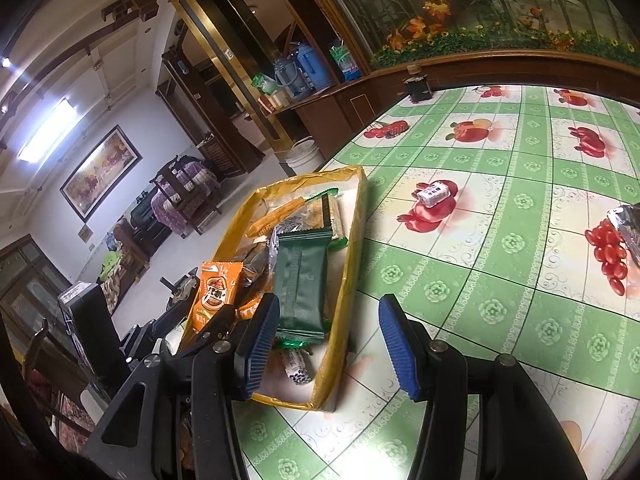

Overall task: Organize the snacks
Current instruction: 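Open the right gripper to drop the green pack while the left releases the orange pack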

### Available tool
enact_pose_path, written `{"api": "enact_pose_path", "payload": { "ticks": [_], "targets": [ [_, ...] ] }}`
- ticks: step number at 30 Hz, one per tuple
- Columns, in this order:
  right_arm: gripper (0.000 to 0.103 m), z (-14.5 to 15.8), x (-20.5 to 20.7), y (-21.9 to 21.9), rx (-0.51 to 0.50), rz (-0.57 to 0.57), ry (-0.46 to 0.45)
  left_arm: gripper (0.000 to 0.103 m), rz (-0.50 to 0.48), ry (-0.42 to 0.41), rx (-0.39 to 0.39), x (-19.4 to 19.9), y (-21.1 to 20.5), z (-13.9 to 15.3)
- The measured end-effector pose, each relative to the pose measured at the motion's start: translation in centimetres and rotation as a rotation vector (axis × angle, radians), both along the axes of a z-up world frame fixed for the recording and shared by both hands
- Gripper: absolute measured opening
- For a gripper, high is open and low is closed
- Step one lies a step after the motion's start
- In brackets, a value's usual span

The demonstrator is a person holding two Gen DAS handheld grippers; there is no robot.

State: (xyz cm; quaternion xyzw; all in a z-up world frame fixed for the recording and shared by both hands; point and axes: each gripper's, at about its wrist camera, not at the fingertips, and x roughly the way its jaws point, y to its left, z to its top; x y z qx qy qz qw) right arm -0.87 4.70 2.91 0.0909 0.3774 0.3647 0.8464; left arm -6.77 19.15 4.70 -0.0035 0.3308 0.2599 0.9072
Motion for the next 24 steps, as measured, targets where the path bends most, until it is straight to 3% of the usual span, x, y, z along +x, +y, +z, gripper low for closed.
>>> {"api": "enact_pose_path", "payload": {
  "ticks": [24],
  "targets": [
    [0.054, -0.9, -0.3, -2.9, -0.002, -0.023, 0.014, 0.069, 0.003, -0.022, 0.109, -0.4, -1.9, 0.2]
  ]
}}
